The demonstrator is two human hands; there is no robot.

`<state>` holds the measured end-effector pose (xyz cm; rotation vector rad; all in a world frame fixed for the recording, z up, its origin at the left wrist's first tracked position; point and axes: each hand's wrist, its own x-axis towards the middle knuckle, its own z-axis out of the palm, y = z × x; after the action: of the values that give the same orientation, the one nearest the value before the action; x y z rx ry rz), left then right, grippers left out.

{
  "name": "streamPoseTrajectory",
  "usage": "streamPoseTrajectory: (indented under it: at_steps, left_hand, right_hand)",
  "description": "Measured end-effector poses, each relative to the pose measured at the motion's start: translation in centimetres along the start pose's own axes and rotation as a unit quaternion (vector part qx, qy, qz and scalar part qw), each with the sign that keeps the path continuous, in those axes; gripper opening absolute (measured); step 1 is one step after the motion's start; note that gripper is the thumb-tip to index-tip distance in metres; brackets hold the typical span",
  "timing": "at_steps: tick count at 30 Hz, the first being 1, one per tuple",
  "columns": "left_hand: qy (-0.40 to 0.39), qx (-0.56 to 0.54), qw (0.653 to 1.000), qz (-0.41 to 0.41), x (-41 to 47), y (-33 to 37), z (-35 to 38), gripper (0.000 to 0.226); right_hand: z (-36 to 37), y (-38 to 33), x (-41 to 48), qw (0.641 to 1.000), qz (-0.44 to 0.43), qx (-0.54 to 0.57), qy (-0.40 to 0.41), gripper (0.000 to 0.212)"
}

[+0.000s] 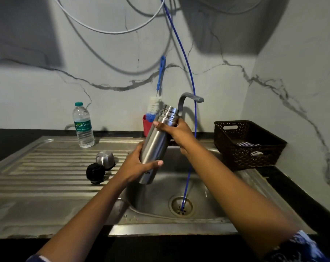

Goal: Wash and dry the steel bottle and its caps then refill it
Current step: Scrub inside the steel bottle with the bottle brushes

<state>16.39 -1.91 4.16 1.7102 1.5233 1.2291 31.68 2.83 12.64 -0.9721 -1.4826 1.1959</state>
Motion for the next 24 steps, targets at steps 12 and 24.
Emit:
streamPoseTrajectory:
  at_steps: [12,24]
  left_hand:
    - [0.161,-0.185,0.968,-0.059,4.6,-0.8,-2.9,0.067]
    - [0.201,-0.281,0.935,-0.078,7.6,-5.9,0.9,0.047]
  right_hand:
    - [0.4,-0.6,10.3,0.956,-0.115,-0.268,-0.017,0.033]
    - [-0.6,-0.7,27.2,0.530,-0.337,-0.777,0.038,0.047]
